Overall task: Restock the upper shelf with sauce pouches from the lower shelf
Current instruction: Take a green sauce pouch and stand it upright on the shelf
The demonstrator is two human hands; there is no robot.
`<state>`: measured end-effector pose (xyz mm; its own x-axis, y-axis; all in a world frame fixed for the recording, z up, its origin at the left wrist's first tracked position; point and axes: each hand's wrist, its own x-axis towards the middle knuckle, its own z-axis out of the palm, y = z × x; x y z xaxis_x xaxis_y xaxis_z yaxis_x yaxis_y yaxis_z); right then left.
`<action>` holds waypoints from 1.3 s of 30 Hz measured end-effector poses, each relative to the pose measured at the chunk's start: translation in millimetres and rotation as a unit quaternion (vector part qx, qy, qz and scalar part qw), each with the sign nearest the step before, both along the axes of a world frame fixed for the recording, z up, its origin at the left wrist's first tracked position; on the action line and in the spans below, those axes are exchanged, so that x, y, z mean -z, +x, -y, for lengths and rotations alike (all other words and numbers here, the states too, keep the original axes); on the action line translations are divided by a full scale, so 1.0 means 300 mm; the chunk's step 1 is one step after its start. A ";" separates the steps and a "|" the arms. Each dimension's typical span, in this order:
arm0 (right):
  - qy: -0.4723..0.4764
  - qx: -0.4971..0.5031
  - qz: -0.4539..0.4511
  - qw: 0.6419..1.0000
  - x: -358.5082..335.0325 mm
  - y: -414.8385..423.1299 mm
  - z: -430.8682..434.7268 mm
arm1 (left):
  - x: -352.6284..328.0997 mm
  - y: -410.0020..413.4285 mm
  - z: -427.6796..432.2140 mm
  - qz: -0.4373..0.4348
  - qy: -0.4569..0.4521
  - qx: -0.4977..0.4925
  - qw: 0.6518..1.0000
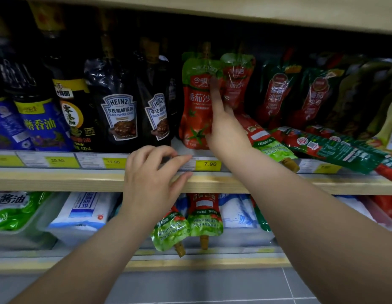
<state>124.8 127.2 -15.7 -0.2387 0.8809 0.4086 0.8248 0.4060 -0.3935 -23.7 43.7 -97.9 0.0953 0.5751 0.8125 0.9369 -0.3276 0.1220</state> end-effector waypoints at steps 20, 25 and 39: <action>0.006 0.036 0.180 0.983 0.012 0.362 0.167 | -0.039 0.127 0.010 0.053 -0.047 0.011 0.997; -0.042 -0.008 0.157 0.987 0.041 0.441 0.183 | -0.067 0.232 0.004 0.052 -0.071 0.054 0.995; 0.169 -0.060 -0.005 0.984 -0.069 0.449 0.266 | -0.168 0.403 -0.068 0.174 -0.152 0.151 0.961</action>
